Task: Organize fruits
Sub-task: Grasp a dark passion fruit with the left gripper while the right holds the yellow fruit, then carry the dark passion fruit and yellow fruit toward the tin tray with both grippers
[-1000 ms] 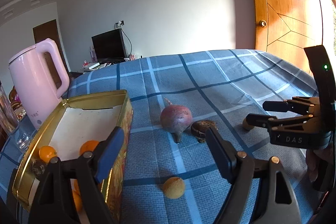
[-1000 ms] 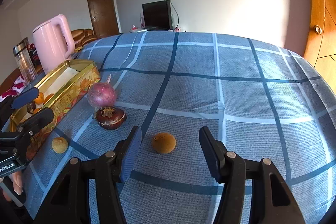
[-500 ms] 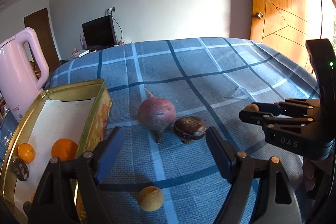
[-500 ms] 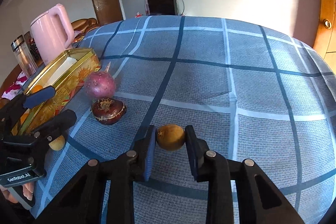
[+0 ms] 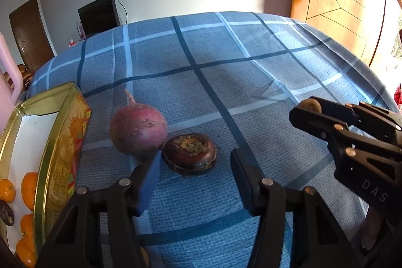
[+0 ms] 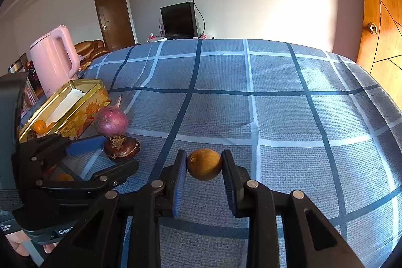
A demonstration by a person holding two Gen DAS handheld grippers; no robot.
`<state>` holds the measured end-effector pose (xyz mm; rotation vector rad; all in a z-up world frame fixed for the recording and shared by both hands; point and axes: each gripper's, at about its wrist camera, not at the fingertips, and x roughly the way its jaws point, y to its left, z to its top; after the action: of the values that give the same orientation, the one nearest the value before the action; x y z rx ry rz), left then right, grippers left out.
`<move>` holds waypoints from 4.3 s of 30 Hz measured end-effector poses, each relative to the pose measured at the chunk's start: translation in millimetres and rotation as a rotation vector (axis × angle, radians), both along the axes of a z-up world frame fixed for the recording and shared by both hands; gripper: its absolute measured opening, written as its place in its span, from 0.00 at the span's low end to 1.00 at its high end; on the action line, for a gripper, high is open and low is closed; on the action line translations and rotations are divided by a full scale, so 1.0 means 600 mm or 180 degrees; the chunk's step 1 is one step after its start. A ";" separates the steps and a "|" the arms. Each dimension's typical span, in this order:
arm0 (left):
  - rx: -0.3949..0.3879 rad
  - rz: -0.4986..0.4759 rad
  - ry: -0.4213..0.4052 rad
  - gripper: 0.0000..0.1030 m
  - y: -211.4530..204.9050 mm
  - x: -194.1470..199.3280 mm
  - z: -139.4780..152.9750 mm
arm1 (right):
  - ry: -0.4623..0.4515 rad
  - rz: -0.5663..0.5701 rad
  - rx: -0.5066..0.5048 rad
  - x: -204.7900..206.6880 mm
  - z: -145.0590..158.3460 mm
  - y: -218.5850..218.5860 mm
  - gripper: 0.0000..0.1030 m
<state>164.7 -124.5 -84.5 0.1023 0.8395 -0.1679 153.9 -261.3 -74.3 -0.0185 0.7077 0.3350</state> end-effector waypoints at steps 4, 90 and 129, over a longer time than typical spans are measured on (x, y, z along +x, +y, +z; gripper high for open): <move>-0.0032 0.0019 0.0032 0.44 0.000 0.008 -0.003 | -0.0005 0.0002 0.0039 -0.002 -0.001 -0.002 0.29; -0.0151 0.0119 -0.1563 0.43 0.021 -0.122 0.081 | -0.1258 0.0285 0.0226 -0.111 0.055 -0.010 0.29; -0.0061 0.0214 -0.1753 0.43 0.043 -0.163 0.091 | -0.1418 0.0312 0.0193 -0.146 0.061 0.007 0.29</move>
<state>66.7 -98.7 -30.2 0.0958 0.2916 -0.0774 66.5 -256.8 -37.4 -0.0684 0.2554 0.4289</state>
